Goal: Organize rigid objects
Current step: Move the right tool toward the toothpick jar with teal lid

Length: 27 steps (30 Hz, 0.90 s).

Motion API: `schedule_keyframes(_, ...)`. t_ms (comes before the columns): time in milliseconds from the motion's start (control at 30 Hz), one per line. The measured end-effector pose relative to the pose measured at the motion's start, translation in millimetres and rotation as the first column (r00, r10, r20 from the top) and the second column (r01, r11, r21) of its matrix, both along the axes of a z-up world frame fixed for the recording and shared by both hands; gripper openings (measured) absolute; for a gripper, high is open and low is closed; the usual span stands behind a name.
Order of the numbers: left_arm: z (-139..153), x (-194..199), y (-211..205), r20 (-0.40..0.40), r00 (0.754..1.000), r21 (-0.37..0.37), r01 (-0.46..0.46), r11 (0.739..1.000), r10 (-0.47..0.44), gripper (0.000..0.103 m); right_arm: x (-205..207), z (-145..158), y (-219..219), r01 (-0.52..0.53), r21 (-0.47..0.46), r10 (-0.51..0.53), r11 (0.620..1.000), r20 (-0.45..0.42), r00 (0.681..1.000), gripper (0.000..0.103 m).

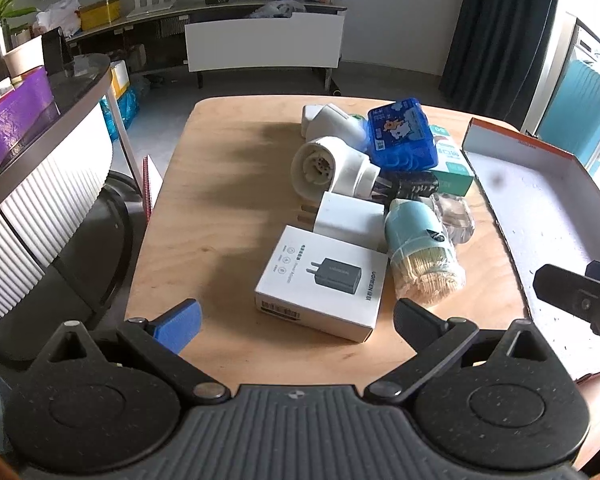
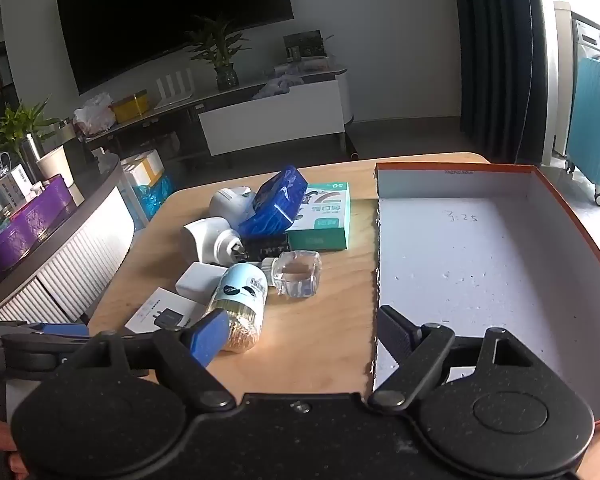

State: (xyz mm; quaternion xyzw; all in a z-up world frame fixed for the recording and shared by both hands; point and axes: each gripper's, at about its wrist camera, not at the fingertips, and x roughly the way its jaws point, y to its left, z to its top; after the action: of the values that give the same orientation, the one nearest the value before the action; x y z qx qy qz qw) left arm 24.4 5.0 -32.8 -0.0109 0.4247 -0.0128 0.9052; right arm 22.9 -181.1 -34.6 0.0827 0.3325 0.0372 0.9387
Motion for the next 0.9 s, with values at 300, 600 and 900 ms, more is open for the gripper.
schedule_keyframes(300, -4, 5, -2, -0.013, 1.000, 0.006, 0.011, 1.000, -0.010, 0.103, 2, 0, 4, -0.008, 0.001, 0.008, 1.000, -0.004, 1.000, 0.095)
schedule_keyframes(600, -8, 8, -1, -0.018, 1.000, 0.006, 0.016, 1.000, -0.016, 0.103, 3, -1, 6, -0.013, -0.013, 0.013, 1.000, -0.019, 1.000, 0.095)
schedule_keyframes(900, -16, 16, -4, -0.029, 0.999, 0.007, 0.047, 0.999, -0.046, 0.103, 6, -6, 3, -0.007, -0.007, 0.007, 1.000, -0.026, 1.000, 0.095)
